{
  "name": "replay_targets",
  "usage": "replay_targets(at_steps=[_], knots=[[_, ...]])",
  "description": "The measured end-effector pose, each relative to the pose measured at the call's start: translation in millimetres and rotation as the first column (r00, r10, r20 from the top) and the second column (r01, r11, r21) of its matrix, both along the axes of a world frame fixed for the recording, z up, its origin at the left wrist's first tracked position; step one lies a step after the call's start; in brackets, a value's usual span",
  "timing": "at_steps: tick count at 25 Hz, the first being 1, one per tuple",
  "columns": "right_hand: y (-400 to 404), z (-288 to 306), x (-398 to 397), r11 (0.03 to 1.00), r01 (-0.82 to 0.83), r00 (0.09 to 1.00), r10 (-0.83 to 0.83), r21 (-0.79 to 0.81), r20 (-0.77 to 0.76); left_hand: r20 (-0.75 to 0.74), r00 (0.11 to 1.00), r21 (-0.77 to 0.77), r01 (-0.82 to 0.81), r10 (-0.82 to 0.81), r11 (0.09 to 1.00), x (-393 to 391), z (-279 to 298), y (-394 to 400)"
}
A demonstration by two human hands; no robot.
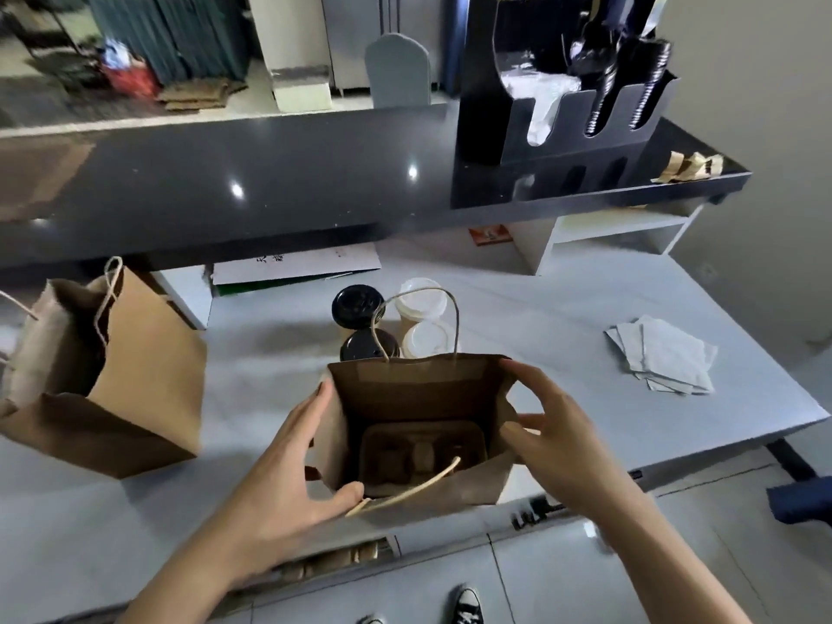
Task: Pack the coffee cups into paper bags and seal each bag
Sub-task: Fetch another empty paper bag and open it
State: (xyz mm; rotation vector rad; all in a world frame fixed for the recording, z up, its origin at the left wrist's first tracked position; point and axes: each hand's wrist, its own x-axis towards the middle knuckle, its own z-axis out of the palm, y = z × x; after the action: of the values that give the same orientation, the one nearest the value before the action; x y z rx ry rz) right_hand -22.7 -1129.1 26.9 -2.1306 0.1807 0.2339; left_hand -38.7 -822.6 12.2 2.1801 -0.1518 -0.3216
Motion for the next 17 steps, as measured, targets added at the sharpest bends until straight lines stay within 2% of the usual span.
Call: replay_targets(at_steps=[6,9,12,17], knots=[[-20.9,-10.4,30.7,0.979,-0.198,0.980,0.198,0.039,0.008,0.040,0.976,0.024,-0.214,0.213,0.976,-8.9,-0.4,-28.0],[-21.7,-12.7,38.0,0.965,-0.255,0.967,0.255,0.059,0.018,0.067,0.968,0.088,-0.248,0.243,0.965,-11.1,0.2,-30.2],[-21.2,-13.1,41.5,0.953,-0.298,0.954,0.297,0.051,0.026,0.085,0.957,0.059,-0.281,0.276,0.958,-7.4,3.4,-32.3],[-22.1,-10.8,46.8,0.944,-0.329,0.943,0.328,0.013,0.049,0.318,0.924,0.059,-0.243,0.213,0.968,6.8,16.7,-31.4]])
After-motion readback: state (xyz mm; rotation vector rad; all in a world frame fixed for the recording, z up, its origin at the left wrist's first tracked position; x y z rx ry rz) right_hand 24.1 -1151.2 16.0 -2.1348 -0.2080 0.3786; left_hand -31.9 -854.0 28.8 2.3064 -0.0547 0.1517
